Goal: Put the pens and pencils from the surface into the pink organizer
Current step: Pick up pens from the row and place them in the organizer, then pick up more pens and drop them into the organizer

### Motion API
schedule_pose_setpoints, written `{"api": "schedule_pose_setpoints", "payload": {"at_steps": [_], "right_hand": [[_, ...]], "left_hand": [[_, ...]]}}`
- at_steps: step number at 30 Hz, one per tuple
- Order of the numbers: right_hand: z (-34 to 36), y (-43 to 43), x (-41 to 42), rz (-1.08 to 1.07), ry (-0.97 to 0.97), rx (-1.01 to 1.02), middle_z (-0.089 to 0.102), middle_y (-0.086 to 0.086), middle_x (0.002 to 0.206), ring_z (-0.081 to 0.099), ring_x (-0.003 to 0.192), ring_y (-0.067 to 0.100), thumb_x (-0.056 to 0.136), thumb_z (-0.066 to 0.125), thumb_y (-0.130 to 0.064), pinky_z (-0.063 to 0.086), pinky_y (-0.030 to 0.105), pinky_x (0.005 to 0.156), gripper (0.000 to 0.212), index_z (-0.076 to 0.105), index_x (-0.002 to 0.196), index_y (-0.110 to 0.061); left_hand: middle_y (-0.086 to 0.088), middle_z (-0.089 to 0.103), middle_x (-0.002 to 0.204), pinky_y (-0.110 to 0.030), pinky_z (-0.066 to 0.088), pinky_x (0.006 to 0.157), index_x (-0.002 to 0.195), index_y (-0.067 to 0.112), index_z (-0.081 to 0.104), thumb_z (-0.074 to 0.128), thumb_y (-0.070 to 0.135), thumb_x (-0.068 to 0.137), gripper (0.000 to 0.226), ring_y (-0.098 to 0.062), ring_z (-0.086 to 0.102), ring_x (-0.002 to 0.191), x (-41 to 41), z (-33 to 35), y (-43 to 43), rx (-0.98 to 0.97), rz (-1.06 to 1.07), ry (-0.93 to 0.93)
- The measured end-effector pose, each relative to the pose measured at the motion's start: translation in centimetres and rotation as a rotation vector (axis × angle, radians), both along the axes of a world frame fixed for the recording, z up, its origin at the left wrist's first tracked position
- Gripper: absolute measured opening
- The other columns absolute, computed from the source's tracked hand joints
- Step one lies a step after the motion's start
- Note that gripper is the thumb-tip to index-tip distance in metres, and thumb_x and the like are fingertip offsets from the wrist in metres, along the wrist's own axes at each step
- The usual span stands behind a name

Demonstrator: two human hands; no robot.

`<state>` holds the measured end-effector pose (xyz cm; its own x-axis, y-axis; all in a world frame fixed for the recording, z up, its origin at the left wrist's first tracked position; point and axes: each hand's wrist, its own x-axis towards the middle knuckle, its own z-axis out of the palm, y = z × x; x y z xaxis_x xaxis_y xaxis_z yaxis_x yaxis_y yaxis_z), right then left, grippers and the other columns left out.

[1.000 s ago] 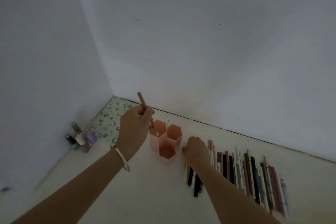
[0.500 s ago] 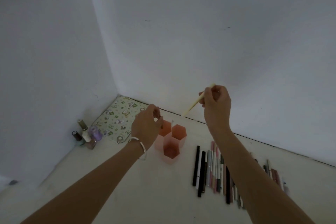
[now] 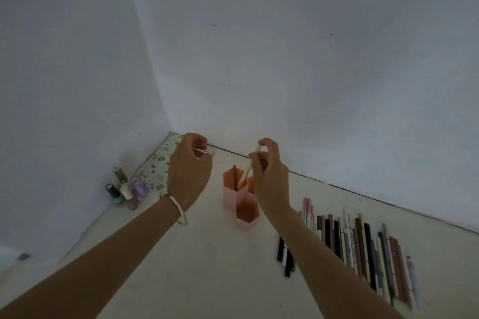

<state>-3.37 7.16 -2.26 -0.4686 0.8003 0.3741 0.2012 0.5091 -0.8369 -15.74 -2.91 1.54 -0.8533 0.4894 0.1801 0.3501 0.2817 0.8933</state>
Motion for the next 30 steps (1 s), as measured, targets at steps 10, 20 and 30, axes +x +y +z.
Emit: {"api": "schedule_pose_setpoints", "payload": {"at_steps": [10,20,30], "right_hand": [[1.3,2.9,5.0,-0.255,0.012,-0.01,0.059,-0.008,0.104,0.054,0.073,0.001,0.09,0.05,-0.009,0.044,0.017,0.065,0.028,0.056,0.116,-0.02],[-0.5,6.1,14.0,-0.385,-0.043,-0.217,0.065,-0.006,0.081,0.046,0.042,0.002,0.089,0.05,-0.003,0.041,0.018,0.042,0.025,0.056,0.106,-0.02],[-2.3,5.1,15.4,-0.391,-0.113,-0.276,0.065,0.0,0.08,0.049,0.045,0.013,0.09,0.05,-0.003,0.05,0.033,0.047,0.025,0.056,0.11,-0.018]], "left_hand": [[0.013,0.065,0.084,-0.016,0.054,0.067,0.094,0.028,0.062,0.056,0.017,0.085,0.015,0.0,0.062,0.072,9.6,-1.8,2.8,-0.222,-0.437,0.279],[-0.017,0.046,0.134,-0.036,0.044,0.097,0.136,-0.001,0.036,0.028,0.006,0.101,0.036,-0.029,0.052,0.119,17.6,-10.4,8.1,-1.001,-0.615,0.34],[-0.019,0.045,0.136,-0.032,0.041,0.1,0.138,-0.002,0.029,0.041,0.009,0.097,0.044,-0.029,0.049,0.124,16.3,-10.1,8.5,-0.988,-0.591,0.162]]}}
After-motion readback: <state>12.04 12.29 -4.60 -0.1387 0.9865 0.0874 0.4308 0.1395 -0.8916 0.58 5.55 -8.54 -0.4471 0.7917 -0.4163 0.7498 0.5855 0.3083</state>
